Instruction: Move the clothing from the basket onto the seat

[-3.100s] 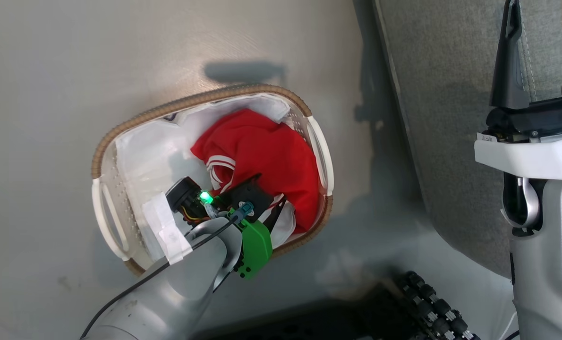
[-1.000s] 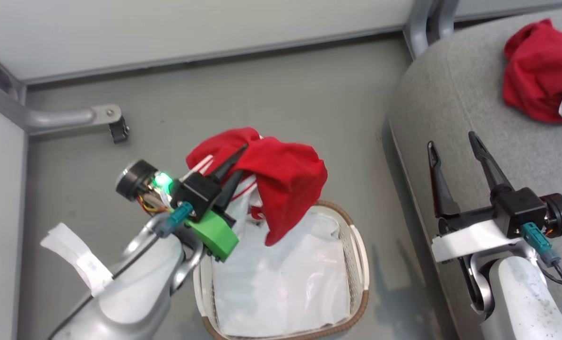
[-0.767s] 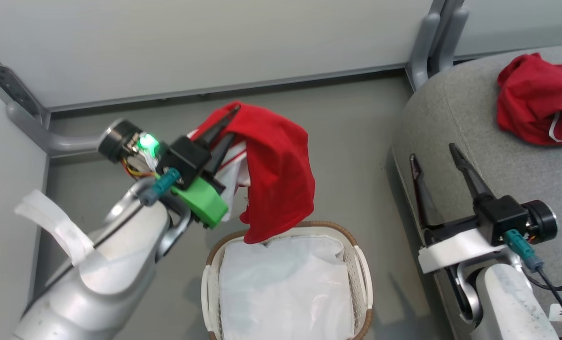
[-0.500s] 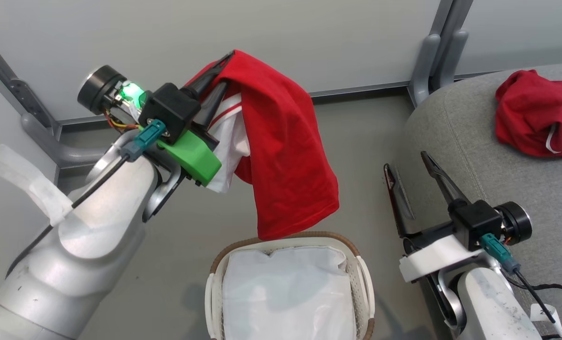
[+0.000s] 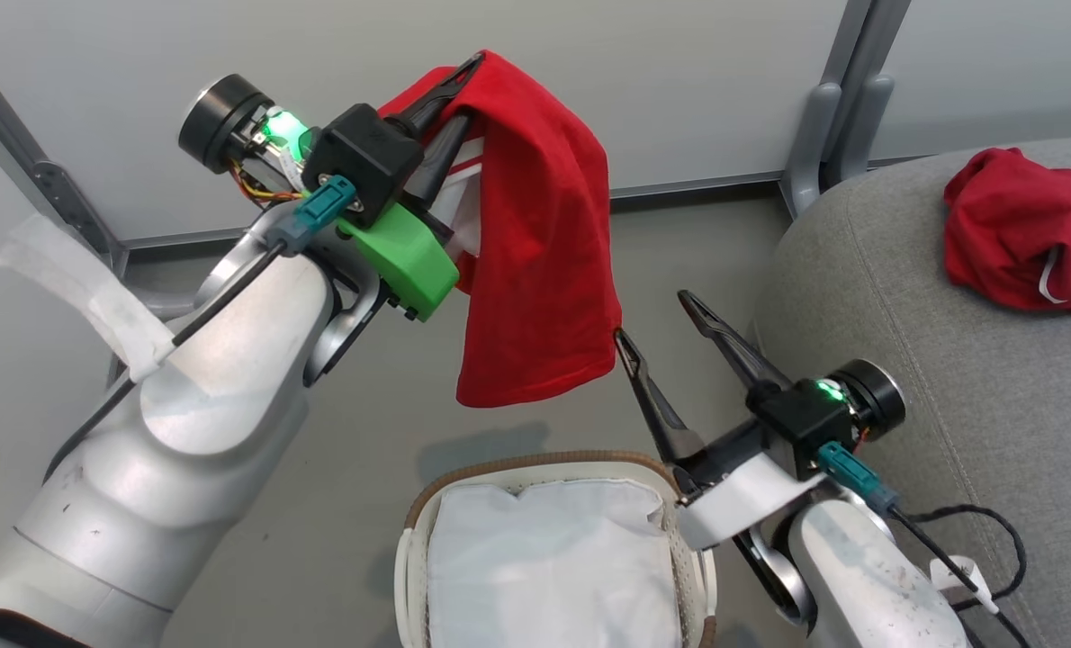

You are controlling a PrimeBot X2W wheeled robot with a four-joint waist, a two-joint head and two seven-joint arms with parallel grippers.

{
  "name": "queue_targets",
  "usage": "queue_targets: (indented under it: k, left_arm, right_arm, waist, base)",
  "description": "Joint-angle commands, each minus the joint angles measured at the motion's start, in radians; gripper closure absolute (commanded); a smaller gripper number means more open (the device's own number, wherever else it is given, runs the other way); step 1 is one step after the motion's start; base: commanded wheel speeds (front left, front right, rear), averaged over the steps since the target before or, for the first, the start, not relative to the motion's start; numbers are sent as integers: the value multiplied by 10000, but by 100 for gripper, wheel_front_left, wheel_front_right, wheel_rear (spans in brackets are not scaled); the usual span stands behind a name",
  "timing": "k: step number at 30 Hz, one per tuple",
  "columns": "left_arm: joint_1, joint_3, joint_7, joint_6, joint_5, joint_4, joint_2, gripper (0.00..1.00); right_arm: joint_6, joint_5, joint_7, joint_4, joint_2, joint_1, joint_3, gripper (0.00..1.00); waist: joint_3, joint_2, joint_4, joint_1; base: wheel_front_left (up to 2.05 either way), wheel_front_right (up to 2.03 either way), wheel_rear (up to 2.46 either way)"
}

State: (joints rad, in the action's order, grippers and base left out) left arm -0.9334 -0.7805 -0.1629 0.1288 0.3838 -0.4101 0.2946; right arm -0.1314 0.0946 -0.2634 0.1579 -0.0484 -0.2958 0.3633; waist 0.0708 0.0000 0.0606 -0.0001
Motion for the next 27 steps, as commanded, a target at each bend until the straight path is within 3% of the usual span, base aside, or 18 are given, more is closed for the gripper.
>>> queue_targets:
  k: [1,12,27]
  left_arm:
    - [-178,-28,11,-1,114,-37,-58,100]
    - [-170,-560,-148,14,225,-15,-408,100]
    - [-20,-1362,-44,27,637,959,-335,100]
  right_arm:
    - [14,47,-22,-5,-38,-294,166,0]
    - [14,79,-22,675,-37,-2004,626,0]
    - [14,94,-22,2331,-34,-3405,806,0]
  waist:
    - [-12,0,2,1]
    - [-107,0,190,1]
    - [-42,0,454,1]
  base:
    - [0,0,0]
    - [0,0,0]
    - [0,0,0]
